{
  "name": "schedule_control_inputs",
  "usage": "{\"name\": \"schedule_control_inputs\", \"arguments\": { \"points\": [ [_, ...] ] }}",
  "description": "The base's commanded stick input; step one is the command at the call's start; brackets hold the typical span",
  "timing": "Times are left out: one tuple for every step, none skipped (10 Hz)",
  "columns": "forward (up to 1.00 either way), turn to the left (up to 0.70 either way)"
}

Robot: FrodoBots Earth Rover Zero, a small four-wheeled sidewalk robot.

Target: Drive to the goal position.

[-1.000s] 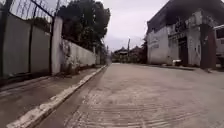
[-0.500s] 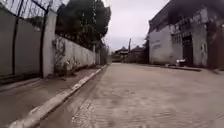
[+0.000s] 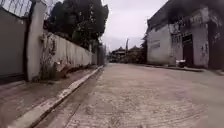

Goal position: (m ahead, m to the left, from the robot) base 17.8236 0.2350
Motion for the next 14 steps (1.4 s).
{"name": "schedule_control_inputs", "arguments": {
  "points": [
    [1.00,0.00],
    [1.00,0.00],
    [1.00,0.00],
    [1.00,0.00],
    [1.00,-0.02],
    [1.00,-0.20],
    [1.00,-0.32],
    [1.00,-0.09],
    [1.00,0.00],
    [1.00,0.00],
    [1.00,0.00],
    [1.00,0.00],
    [1.00,0.00],
    [1.00,0.00]
  ]
}}
